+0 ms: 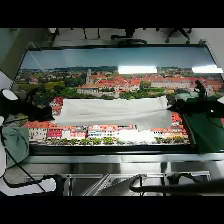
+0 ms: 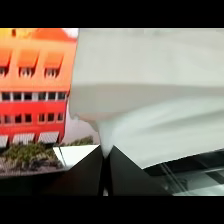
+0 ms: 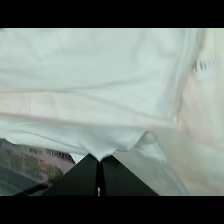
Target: Fold the shirts.
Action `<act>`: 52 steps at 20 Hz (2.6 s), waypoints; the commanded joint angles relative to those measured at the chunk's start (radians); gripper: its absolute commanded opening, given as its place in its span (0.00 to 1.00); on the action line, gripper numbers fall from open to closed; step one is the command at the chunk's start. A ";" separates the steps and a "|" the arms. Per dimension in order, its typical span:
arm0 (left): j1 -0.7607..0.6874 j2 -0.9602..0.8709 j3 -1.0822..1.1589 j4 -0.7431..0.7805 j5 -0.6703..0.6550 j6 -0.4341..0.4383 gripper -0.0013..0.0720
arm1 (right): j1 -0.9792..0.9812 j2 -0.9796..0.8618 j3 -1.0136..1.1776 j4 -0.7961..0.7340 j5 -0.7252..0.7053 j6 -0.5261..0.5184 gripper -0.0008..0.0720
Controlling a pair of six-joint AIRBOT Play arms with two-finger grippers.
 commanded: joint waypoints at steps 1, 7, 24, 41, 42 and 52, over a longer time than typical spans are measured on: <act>-0.083 -0.135 0.180 0.010 0.022 -0.024 0.03 | 0.058 -0.188 0.153 0.054 -0.101 -0.043 0.04; -0.093 -0.430 0.414 0.033 0.014 -0.081 0.03 | 0.082 -0.452 0.285 0.069 -0.176 -0.076 0.04; -0.138 -0.463 0.713 -0.090 -0.147 -0.088 0.96 | 0.023 -0.502 0.324 -0.099 0.019 -0.127 0.90; -0.740 -0.677 0.686 -0.466 0.271 -0.023 0.04 | 0.079 -0.340 0.738 0.017 0.360 0.001 0.04; -0.782 -0.700 0.688 -0.467 0.320 -0.035 0.04 | 0.080 -0.332 0.793 0.046 0.397 0.028 0.04; -0.813 -0.750 0.795 -0.640 0.280 -0.066 0.04 | 0.092 -0.332 0.922 0.196 0.445 0.085 0.04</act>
